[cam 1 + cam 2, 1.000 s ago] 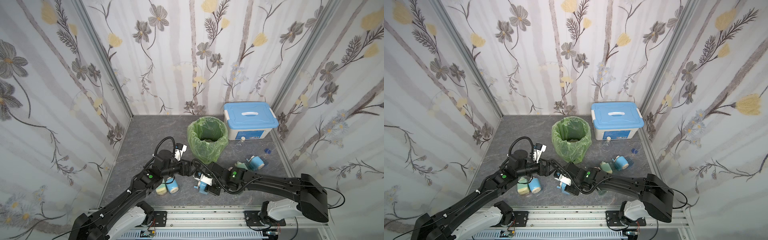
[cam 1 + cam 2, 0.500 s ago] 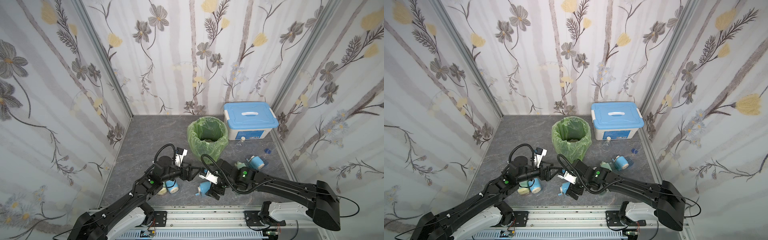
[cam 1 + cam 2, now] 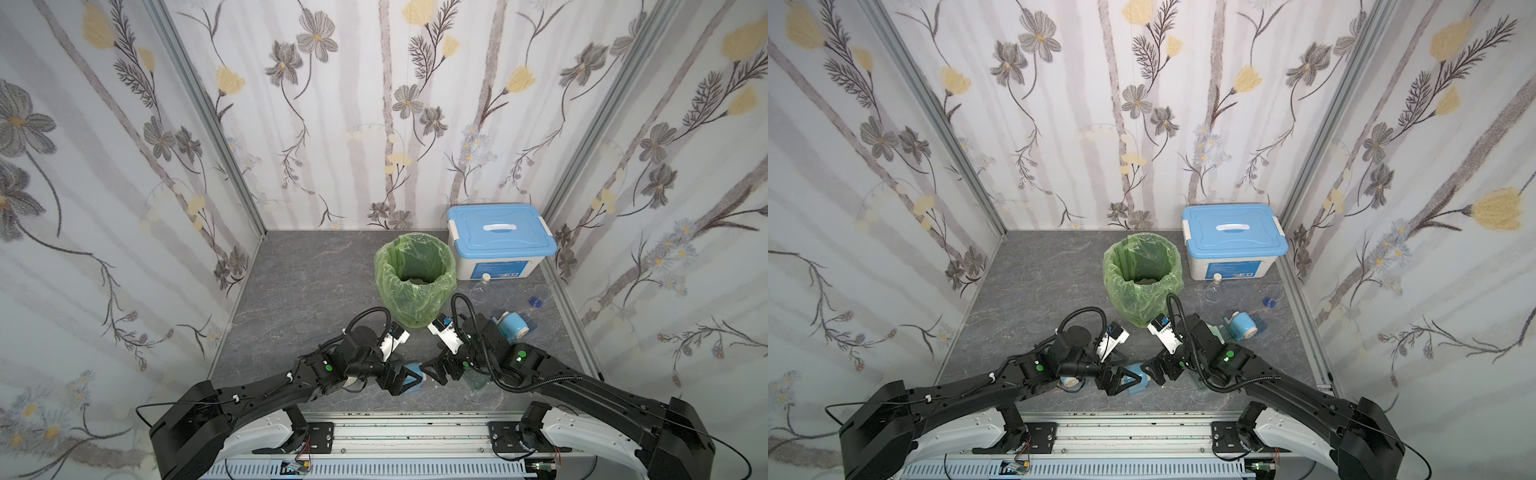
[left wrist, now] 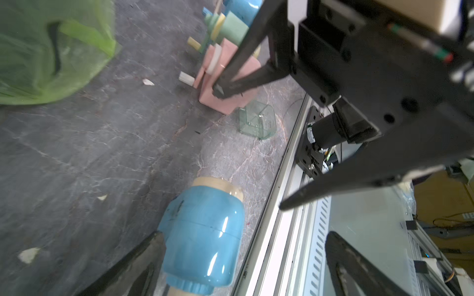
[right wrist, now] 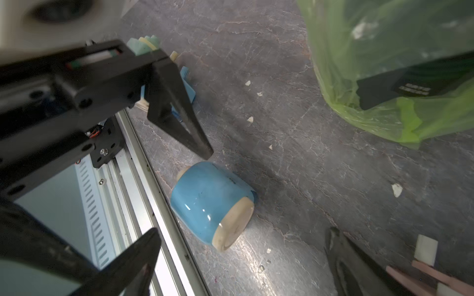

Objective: Take out the pencil sharpener tray and clean the shavings
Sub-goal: Pick up the pencil sharpener from the center of the board.

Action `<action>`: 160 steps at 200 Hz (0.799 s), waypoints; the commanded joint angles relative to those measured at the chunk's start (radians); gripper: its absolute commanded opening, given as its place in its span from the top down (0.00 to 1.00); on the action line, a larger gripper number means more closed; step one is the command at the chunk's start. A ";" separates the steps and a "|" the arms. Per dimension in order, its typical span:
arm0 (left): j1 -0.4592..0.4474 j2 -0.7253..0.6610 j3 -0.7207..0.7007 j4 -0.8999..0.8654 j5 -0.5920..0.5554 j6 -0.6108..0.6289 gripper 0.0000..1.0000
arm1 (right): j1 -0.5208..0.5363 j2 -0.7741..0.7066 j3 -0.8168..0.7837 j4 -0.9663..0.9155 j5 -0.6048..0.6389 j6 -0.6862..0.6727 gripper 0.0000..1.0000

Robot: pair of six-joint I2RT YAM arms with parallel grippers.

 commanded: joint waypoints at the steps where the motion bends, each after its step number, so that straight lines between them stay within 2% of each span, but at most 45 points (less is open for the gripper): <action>1: -0.028 0.022 0.022 -0.074 -0.093 0.080 0.00 | -0.022 -0.027 -0.026 0.137 -0.064 0.075 0.00; 50: -0.088 0.049 0.074 -0.197 -0.213 0.159 0.02 | -0.078 -0.112 -0.057 0.171 -0.065 0.086 0.00; 93: -0.107 0.074 0.064 -0.186 -0.275 0.171 0.02 | -0.110 -0.137 -0.083 0.189 -0.066 0.094 0.00; 160: -0.120 0.204 0.129 -0.181 -0.262 0.198 0.03 | -0.115 -0.108 -0.075 0.212 -0.079 0.087 0.00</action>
